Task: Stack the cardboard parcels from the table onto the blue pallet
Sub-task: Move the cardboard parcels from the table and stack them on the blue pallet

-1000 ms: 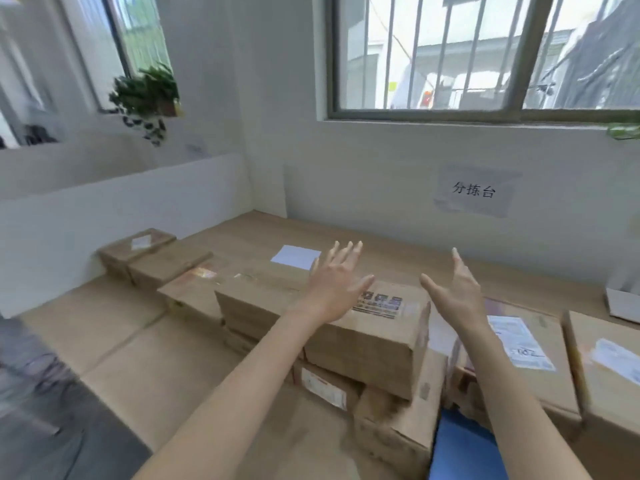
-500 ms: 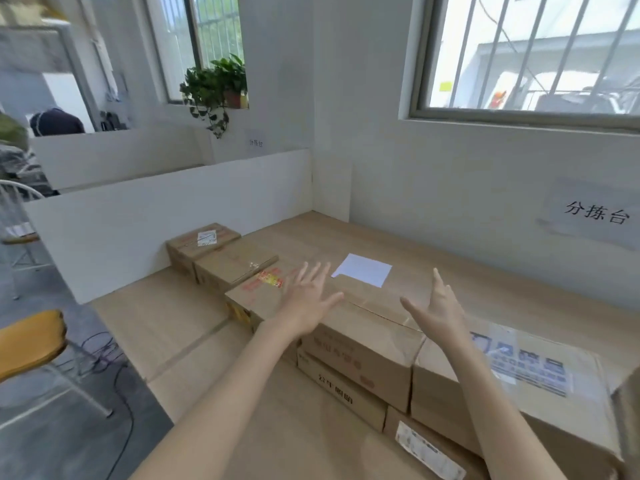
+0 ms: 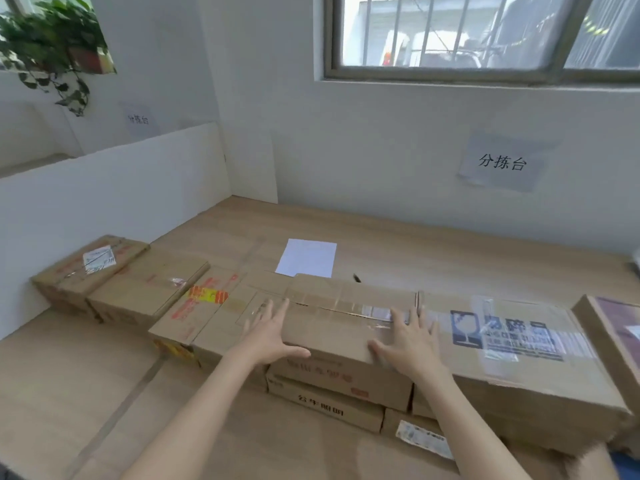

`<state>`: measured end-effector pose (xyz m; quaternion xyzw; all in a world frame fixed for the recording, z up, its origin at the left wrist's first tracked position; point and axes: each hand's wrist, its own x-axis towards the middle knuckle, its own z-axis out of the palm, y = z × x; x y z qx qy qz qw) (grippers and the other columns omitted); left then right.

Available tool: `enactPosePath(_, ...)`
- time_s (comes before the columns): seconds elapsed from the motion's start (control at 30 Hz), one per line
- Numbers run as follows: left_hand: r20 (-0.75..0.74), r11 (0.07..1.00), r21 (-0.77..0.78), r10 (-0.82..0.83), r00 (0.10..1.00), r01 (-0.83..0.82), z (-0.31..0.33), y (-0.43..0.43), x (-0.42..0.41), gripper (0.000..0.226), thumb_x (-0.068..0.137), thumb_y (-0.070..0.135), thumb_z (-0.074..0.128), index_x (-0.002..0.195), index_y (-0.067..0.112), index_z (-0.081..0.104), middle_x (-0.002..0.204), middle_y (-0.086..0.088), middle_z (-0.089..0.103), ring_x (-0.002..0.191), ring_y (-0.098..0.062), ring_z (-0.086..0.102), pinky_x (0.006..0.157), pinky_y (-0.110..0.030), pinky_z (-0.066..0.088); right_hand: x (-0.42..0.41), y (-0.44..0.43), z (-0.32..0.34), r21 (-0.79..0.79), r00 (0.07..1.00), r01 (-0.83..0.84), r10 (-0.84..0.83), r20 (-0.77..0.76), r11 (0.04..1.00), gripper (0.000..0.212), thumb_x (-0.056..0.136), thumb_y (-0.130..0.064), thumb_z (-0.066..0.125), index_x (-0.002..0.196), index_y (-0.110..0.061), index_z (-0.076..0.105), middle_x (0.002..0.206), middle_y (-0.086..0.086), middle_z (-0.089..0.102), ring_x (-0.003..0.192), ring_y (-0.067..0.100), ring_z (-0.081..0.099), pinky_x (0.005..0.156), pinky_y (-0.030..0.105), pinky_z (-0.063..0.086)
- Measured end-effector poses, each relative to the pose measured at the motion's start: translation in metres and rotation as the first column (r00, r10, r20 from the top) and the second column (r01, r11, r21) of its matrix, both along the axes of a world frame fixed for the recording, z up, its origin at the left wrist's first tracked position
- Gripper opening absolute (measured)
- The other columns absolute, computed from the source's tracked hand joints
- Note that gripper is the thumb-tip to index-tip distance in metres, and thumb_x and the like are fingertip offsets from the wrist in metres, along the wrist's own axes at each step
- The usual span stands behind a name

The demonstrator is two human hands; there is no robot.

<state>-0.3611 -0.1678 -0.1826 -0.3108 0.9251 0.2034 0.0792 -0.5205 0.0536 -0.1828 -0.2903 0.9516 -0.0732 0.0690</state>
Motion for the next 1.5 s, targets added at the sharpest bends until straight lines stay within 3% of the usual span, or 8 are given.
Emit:
enactPosePath(0.17, 0.008, 0.992, 0.108, -0.065, 0.998, 0.064, -0.017, -0.014, -0.004, 0.125, 0.056, 0.076, 0.07, 0.144, 0.052, -0.017, 0.159, -0.005, -0.018, 0.147, -0.034, 0.006, 0.117, -0.052, 0.014, 0.008, -0.004, -0.004, 0.081, 0.997, 0.056, -0.052, -0.052, 0.995, 0.083, 0.089, -0.071, 0.032, 0.154, -0.024, 0.01, 0.161, 0.016, -0.002, 0.148, 0.031, -0.012, 0.118, 0.047, -0.006)
enactPosePath(0.33, -0.105, 0.979, 0.162, -0.11, 0.988, 0.126, -0.035, -0.016, 0.005, 0.108, 0.076, 0.063, 0.065, 0.143, 0.052, -0.02, 0.158, 0.002, -0.023, 0.141, -0.03, 0.029, 0.106, -0.041, 0.036, 0.014, -0.004, -0.004, 0.111, 0.996, 0.064, -0.057, -0.068, 0.992, 0.083, 0.09, -0.071, 0.027, 0.154, -0.024, 0.007, 0.16, 0.018, -0.004, 0.147, 0.031, -0.013, 0.119, 0.047, -0.005)
enactPosePath(0.63, -0.187, 0.956, 0.262, -0.086, 0.979, 0.134, -0.043, -0.031, 0.012, 0.104, 0.079, 0.058, 0.066, 0.142, 0.055, -0.017, 0.159, -0.001, -0.014, 0.141, -0.028, 0.03, 0.108, -0.042, 0.032, 0.035, 0.007, 0.0, 0.024, 0.994, 0.107, -0.106, -0.009, 0.994, 0.091, 0.08, -0.082, 0.027, 0.153, -0.035, -0.001, 0.161, 0.014, -0.005, 0.147, 0.027, -0.016, 0.12, 0.044, -0.005)
enactPosePath(0.8, -0.22, 0.933, 0.339, -0.046, 0.974, 0.121, -0.043, -0.045, 0.019, 0.104, 0.067, 0.07, 0.067, 0.132, 0.07, -0.015, 0.158, -0.001, 0.003, 0.14, -0.027, 0.031, 0.111, -0.052, 0.031, 0.042, 0.011, 0.007, -0.086, 0.995, 0.054, -0.047, 0.085, 0.995, 0.115, 0.064, -0.089, 0.046, 0.151, -0.038, -0.009, 0.162, 0.005, 0.007, 0.149, 0.024, -0.008, 0.119, 0.043, -0.005)
enactPosePath(0.9, -0.228, 0.923, 0.367, -0.032, 0.973, 0.117, -0.038, -0.045, 0.018, 0.108, 0.066, 0.065, 0.072, 0.138, 0.063, -0.008, 0.156, -0.004, 0.012, 0.141, -0.025, 0.027, 0.113, -0.049, 0.029, 0.047, 0.006, 0.004, -0.085, 0.997, 0.049, -0.044, 0.061, 0.995, 0.126, 0.063, -0.07, 0.071, 0.152, -0.034, -0.011, 0.161, 0.01, 0.011, 0.149, 0.026, -0.002, 0.121, 0.044, 0.001)
enactPosePath(1.0, -0.25, 0.932, 0.34, -0.037, 0.968, 0.124, -0.028, -0.045, 0.018, 0.11, 0.066, 0.062, 0.074, 0.148, 0.048, 0.002, 0.153, -0.006, 0.023, 0.139, -0.024, 0.028, 0.114, -0.047, 0.029, 0.045, 0.005, 0.003, -0.163, 0.996, 0.08, -0.071, 0.062, 0.983, 0.124, 0.064, -0.05, 0.082, 0.153, -0.031, -0.001, 0.157, 0.008, 0.023, 0.148, 0.027, 0.008, 0.12, 0.045, 0.011)
enactPosePath(1.27, -0.399, 0.977, 0.186, -0.02, 0.917, 0.103, 0.051, -0.047, 0.019, 0.106, 0.069, 0.055, 0.076, 0.151, 0.038, 0.011, 0.147, -0.006, 0.031, 0.133, -0.027, 0.036, 0.106, -0.045, 0.039, 0.034, -0.003, 0.063, -0.378, 0.998, 0.055, -0.041, 0.044, 0.924, 0.123, 0.058, -0.036, 0.089, 0.152, -0.037, 0.009, 0.147, 0.005, 0.039, 0.128, 0.029, 0.043, 0.102, 0.049, 0.042)
enactPosePath(1.5, -0.452, 0.997, 0.003, -0.064, 0.89, 0.073, 0.127, -0.043, 0.018, 0.11, 0.057, 0.078, 0.066, 0.148, 0.044, 0.014, 0.143, -0.004, 0.039, 0.129, -0.027, 0.04, 0.1, -0.048, 0.043, 0.031, 0.006, 0.13, -0.475, 0.999, 0.016, -0.038, -0.038, 0.88, 0.12, 0.058, -0.044, 0.088, 0.153, -0.033, 0.015, 0.152, -0.002, 0.035, 0.136, 0.023, 0.037, 0.104, 0.044, 0.04)
